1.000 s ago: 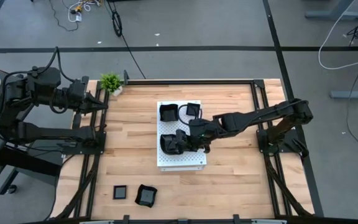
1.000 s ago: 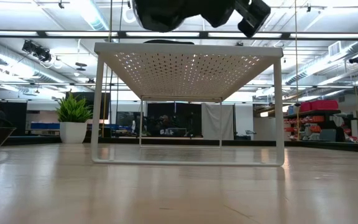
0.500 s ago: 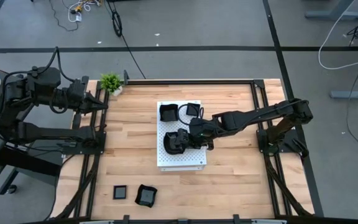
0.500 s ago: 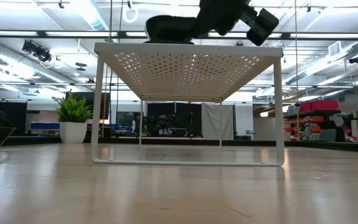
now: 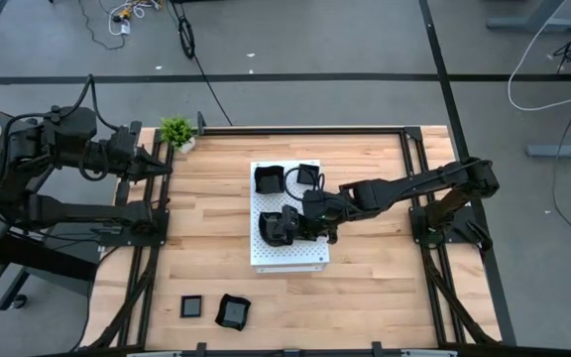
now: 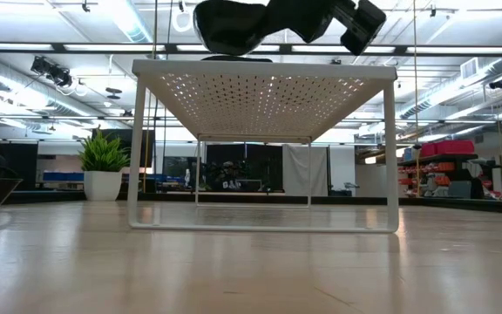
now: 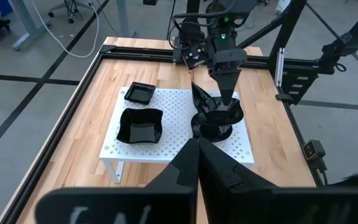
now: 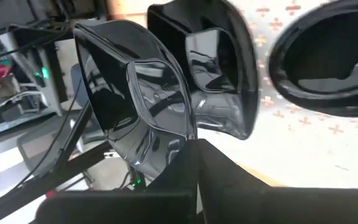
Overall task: Pick & Place Mini shaped plates
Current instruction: Stack the black leaf shaped plate on top of the other black leaf shaped plate on the shelf
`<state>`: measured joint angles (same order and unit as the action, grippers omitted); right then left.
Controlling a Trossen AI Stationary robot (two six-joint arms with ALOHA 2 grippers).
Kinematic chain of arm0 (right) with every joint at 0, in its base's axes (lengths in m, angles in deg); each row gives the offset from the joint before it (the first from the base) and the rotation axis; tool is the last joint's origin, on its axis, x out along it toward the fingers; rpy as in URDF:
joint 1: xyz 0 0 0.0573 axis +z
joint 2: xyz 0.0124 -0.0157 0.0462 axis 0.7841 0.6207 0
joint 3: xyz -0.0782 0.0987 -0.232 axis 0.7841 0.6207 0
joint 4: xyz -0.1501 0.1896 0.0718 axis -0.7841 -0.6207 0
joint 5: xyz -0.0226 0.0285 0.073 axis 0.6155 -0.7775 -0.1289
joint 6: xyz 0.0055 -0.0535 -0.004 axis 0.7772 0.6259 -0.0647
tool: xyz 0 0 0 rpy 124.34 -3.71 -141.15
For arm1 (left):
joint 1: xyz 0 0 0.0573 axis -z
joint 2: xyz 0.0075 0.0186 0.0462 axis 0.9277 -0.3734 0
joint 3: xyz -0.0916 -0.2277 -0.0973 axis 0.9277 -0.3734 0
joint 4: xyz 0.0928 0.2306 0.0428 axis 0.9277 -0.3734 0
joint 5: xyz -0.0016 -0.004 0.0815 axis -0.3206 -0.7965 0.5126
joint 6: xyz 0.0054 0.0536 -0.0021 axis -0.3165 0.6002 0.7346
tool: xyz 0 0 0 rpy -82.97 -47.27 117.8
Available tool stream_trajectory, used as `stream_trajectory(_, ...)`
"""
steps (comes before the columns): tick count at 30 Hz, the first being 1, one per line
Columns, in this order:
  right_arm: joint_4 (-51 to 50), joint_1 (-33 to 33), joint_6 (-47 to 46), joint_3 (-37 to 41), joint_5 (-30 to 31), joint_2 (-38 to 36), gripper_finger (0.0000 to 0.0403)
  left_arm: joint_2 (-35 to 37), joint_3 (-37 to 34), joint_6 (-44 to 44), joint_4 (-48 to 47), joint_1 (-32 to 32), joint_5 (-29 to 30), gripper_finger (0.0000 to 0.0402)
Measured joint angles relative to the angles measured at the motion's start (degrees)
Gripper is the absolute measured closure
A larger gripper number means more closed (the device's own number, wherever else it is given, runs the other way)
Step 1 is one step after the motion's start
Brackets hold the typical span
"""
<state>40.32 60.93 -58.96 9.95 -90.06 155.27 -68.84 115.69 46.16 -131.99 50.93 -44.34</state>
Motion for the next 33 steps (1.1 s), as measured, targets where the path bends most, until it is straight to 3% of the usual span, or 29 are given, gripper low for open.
stream_trajectory(33,-0.7,0.3,-1.9,0.0,0.8,3.1,0.0398,0.0,0.0,0.1,0.0,0.0,0.0,0.0386)
